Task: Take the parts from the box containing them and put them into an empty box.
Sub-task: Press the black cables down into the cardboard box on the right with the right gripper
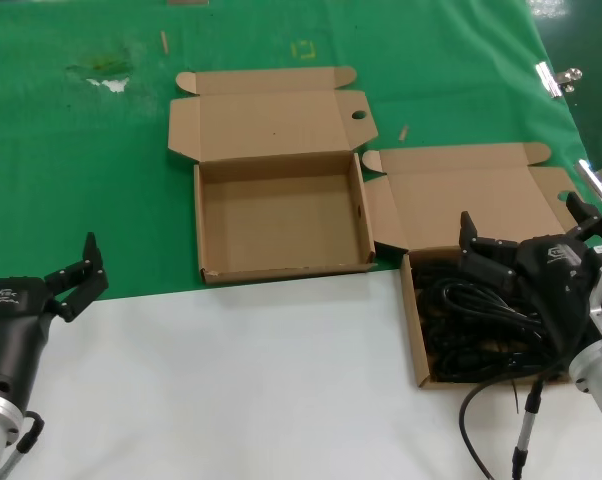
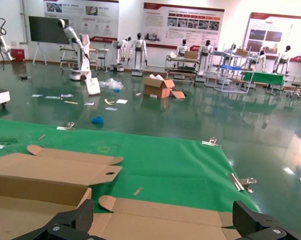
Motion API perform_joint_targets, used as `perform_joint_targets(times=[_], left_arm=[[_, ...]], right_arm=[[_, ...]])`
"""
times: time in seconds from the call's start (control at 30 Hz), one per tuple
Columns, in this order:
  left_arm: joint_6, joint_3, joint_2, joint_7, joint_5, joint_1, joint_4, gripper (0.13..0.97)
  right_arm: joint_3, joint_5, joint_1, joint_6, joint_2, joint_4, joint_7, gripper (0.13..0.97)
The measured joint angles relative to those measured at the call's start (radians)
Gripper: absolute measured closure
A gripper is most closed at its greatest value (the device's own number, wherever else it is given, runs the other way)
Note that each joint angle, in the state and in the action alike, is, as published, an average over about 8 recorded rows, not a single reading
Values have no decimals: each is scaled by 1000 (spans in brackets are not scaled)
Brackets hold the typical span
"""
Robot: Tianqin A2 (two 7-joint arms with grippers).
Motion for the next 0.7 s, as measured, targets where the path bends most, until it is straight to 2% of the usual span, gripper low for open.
perform_joint_targets(times=[0.23,0.5,0.53,0.7], left_arm=[[0,0,0,0,0,0,0,253],[0,0,0,0,0,0,0,414],[0,0,0,0,0,0,0,414],[0,0,0,0,0,0,0,549]], right_arm=[[0,0,0,0,0,0,0,129],[-6,1,4,2,11,-2,2,129],[-7,1,6,3,15,-3,2,129],[-19,6,12,10,41,-6,9,129]])
